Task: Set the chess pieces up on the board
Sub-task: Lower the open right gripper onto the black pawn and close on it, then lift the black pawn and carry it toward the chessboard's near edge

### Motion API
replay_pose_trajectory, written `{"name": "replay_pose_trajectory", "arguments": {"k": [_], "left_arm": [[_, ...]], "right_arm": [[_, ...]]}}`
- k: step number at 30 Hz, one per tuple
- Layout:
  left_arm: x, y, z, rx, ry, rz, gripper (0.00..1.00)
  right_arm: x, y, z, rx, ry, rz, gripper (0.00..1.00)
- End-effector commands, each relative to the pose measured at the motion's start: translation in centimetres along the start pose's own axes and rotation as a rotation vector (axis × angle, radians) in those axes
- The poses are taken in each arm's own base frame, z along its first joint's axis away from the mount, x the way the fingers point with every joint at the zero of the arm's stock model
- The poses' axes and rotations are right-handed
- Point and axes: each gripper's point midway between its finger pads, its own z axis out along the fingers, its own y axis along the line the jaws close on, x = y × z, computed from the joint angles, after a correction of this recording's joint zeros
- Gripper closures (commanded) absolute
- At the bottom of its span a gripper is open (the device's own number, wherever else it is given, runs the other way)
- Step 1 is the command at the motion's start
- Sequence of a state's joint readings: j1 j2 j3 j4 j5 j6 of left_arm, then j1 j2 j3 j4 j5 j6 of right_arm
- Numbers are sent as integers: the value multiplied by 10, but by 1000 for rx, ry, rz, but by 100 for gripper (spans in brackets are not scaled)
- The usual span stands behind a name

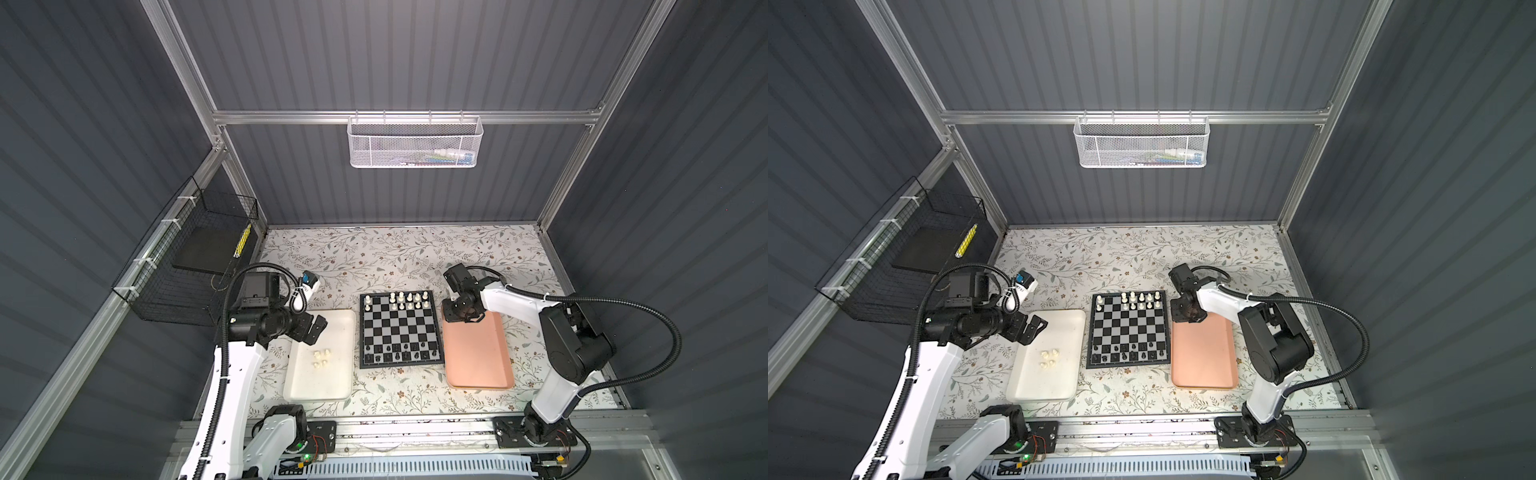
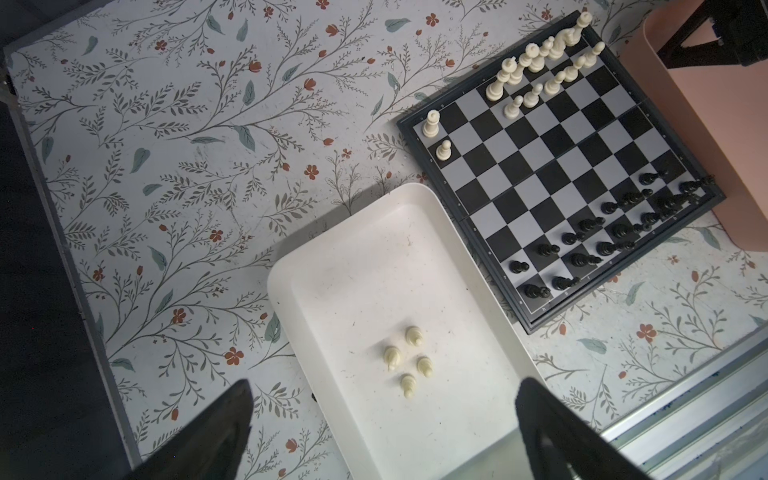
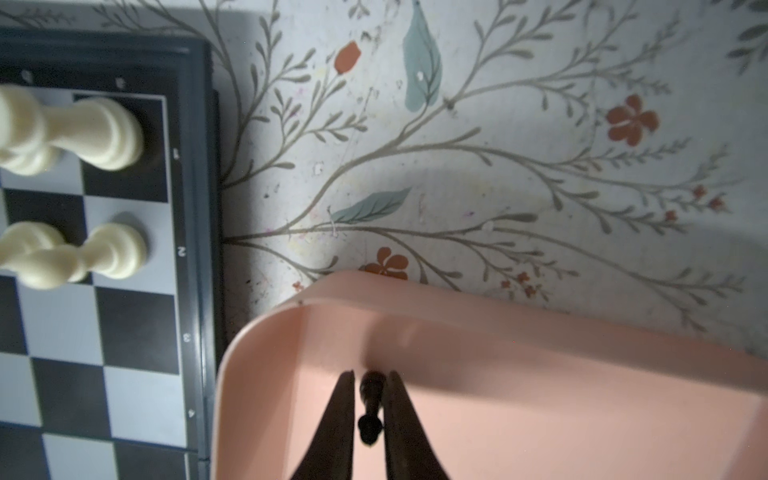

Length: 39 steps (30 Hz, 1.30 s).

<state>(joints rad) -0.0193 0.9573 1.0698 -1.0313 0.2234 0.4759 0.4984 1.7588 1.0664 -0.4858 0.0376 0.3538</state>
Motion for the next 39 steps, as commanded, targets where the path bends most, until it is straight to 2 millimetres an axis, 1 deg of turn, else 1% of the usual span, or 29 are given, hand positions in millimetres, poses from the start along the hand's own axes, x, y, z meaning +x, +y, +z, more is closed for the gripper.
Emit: {"name": "replay_pose_trajectory", "arguments": {"k": [1,17,22,32,39], "left_arm": [[4,-2,-2,-3,6,5,0],[7,-2,-3,-8,11,8,0],[8,-3,-3,-9,15,10,0],[8,-2,-4,-11,16,9,0],[6,-2,-3,-7,16,6,0]], "right_arm": [[8,-4,5,28,22,-17,80],[10,-4,10,37,26,-21,82],[11,-5,10,48,30,-25,80],[10,-5,8,46,24,-32,87],[9,-5,2,50,15,-37,87]]}}
